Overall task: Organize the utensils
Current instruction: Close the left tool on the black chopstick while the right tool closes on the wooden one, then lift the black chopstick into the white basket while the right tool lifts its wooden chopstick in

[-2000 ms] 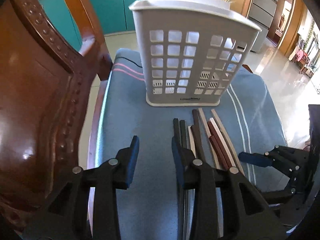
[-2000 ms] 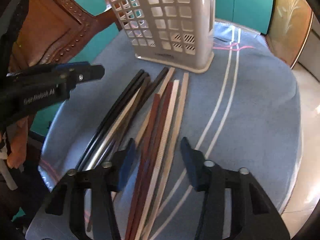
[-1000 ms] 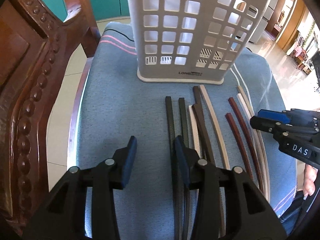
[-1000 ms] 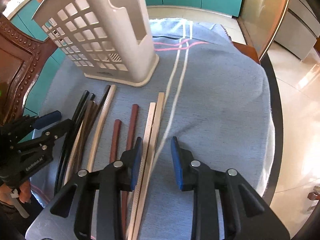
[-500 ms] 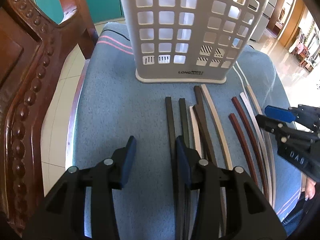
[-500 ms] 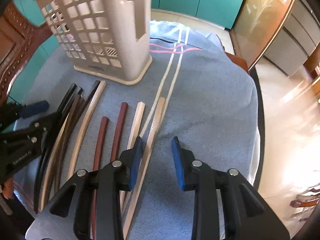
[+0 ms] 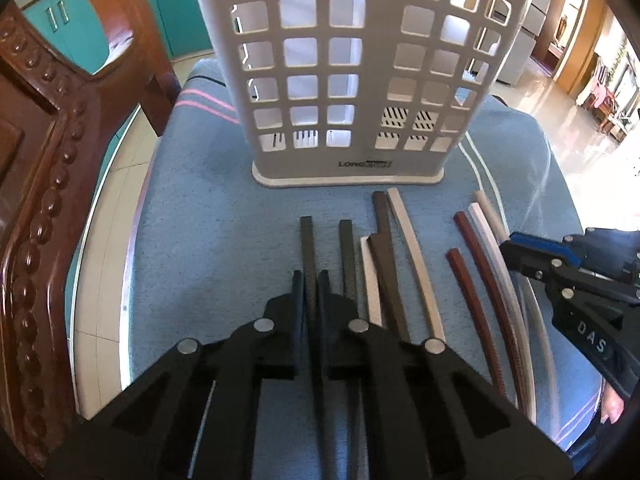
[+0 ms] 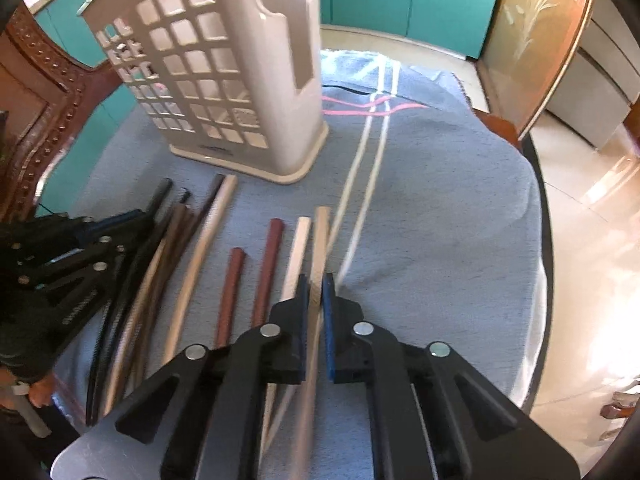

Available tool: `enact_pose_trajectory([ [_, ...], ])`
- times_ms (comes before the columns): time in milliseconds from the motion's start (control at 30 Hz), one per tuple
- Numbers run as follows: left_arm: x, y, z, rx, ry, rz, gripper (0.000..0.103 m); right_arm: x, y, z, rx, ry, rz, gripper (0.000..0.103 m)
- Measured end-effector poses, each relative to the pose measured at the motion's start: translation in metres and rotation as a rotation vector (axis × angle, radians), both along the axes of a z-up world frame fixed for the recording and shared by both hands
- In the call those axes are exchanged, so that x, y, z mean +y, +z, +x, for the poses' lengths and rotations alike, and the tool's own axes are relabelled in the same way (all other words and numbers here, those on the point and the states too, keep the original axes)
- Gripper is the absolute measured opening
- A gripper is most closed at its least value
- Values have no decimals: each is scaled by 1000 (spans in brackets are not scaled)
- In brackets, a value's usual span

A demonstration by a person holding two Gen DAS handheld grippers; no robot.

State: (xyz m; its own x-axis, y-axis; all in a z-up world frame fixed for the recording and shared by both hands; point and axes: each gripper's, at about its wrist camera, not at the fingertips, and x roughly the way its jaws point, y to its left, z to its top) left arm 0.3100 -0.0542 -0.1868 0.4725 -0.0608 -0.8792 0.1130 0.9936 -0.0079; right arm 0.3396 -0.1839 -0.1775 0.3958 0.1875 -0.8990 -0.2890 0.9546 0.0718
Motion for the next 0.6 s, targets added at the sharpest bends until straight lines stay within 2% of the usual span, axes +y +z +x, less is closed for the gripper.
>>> enact_pose_trajectory([
  [67, -2, 6, -1, -23, 9, -32, 7, 1, 13, -5, -46, 9, 4, 6],
  [200, 0, 47, -12, -155, 10, -43, 7, -7, 64, -29, -168, 28, 69, 6],
  [333, 5, 113, -47, -315, -33, -130, 7, -27, 127, -68, -309, 51, 146, 6],
  [467, 13, 177, -90, -494, -78, -153, 7, -50, 185, -111, -443, 57, 244, 6],
  [600, 28, 239, -103, -649, -32, -175, 7, -64, 250, -121, -594, 30, 363, 6],
])
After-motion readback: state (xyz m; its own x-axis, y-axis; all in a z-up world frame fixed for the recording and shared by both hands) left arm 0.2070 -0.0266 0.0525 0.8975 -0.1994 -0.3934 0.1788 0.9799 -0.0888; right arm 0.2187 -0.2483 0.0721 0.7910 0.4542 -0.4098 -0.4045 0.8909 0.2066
